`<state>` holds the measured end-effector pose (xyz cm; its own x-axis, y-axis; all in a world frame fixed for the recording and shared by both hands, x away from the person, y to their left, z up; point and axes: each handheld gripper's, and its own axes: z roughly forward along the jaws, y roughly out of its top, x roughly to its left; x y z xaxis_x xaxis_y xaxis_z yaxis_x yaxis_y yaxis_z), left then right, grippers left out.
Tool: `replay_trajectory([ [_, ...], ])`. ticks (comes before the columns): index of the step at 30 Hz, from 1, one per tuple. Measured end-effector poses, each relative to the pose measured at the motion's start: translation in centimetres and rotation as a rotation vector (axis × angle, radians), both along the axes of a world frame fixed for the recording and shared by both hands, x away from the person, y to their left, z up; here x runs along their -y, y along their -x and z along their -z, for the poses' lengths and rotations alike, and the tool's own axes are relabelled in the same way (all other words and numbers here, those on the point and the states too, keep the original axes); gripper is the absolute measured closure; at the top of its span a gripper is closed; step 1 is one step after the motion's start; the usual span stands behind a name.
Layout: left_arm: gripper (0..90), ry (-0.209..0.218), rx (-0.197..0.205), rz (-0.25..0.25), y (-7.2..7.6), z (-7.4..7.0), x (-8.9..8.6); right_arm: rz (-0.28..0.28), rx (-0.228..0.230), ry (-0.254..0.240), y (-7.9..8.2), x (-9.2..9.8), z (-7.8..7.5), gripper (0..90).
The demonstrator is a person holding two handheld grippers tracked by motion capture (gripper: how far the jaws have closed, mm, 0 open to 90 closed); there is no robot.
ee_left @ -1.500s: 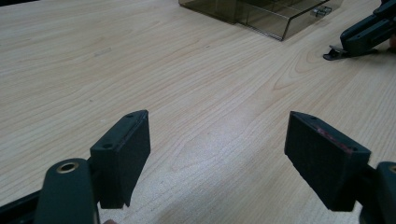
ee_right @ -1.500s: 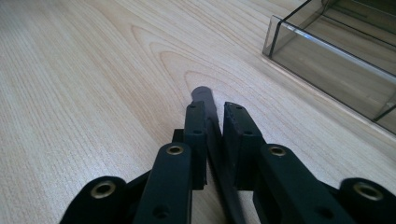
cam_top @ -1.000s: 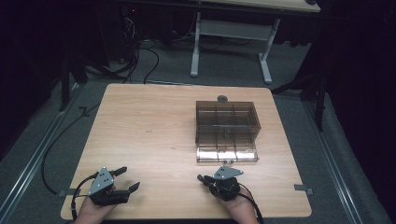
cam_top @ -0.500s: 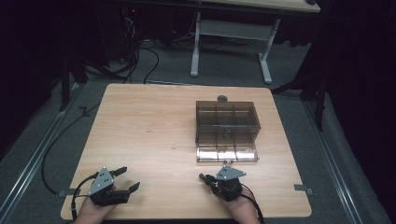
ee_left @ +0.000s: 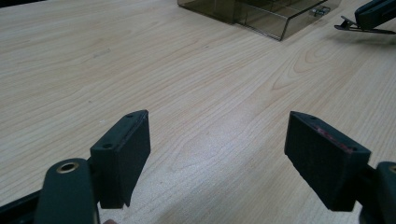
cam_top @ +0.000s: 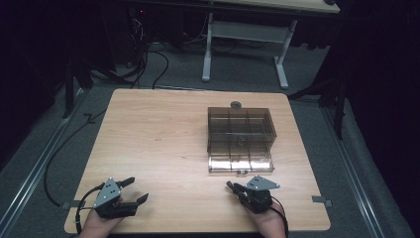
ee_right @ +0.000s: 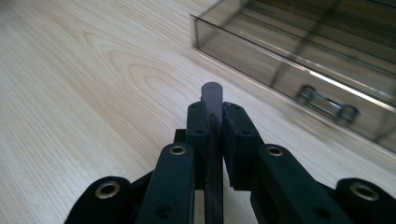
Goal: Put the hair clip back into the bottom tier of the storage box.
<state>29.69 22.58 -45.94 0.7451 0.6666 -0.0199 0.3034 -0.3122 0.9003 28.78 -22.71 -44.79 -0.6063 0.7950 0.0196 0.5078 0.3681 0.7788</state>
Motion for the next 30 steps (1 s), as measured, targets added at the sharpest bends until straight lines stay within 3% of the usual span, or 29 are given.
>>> replay_trajectory([
  [13, 23.1, 0.000, 0.001, 0.009, 0.0, 0.0, 0.0, 0.092, -0.005, 0.001, 0.4, 2.7, 0.0, 81.8],
  [21, 23.1, -0.003, 0.000, 0.008, 0.0, 0.0, 0.0, 0.148, -0.013, 0.029, 0.9, 4.2, 0.3, 81.7],
  [30, 23.1, -0.004, 0.000, 0.009, 0.0, 0.0, 0.1, 0.177, -0.026, 0.051, 1.0, 4.9, 0.5, 81.7],
])
